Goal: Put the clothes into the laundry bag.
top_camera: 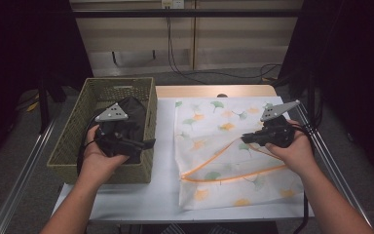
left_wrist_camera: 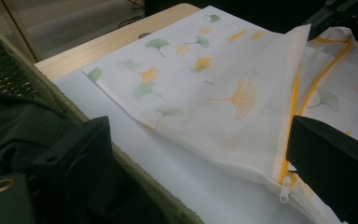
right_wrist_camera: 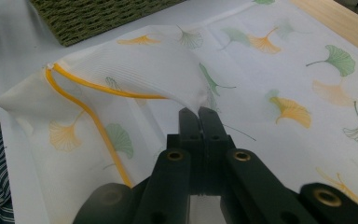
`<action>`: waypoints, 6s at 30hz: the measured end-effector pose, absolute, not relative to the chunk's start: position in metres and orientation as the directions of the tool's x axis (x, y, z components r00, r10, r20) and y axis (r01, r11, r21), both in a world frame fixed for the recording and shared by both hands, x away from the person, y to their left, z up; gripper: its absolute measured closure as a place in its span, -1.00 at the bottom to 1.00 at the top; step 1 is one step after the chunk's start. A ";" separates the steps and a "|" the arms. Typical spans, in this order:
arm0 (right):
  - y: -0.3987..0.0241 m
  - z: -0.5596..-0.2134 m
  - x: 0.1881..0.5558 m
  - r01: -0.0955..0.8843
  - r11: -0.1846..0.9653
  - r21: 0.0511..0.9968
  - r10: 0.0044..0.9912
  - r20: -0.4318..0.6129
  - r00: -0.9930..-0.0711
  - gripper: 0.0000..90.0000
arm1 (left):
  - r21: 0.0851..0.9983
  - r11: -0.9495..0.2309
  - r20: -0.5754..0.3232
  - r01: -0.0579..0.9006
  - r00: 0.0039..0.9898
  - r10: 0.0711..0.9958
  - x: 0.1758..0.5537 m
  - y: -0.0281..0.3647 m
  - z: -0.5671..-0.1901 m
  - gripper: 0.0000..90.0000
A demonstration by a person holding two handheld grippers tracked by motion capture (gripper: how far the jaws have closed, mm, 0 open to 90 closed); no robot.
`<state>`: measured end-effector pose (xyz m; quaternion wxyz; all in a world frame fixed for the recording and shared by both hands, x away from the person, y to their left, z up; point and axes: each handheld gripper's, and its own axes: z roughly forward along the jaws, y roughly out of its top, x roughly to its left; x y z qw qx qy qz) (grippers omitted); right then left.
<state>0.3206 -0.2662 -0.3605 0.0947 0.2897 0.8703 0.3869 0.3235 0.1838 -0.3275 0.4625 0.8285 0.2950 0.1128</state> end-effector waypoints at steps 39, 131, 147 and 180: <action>-0.269 -0.371 0.318 0.438 0.536 0.721 0.579 0.064 -0.813 1.00 | 0.769 -0.368 -0.078 0.523 0.648 0.758 0.402 0.223 -0.344 -1.00; -0.268 -0.381 0.315 0.434 0.535 0.725 0.565 0.075 -0.822 0.99 | 0.509 -0.472 0.015 0.720 0.541 0.841 0.479 0.217 -0.395 -1.00; -0.272 -0.385 0.314 0.434 0.532 0.727 0.560 0.082 -0.824 0.98 | 0.507 -0.429 -0.077 0.747 0.535 0.841 0.489 0.231 -0.413 -1.00; -0.268 -0.384 0.313 0.421 0.536 0.732 0.546 0.080 -0.834 0.94 | 0.498 -0.430 -0.152 0.753 0.564 0.812 0.486 0.225 -0.435 -1.00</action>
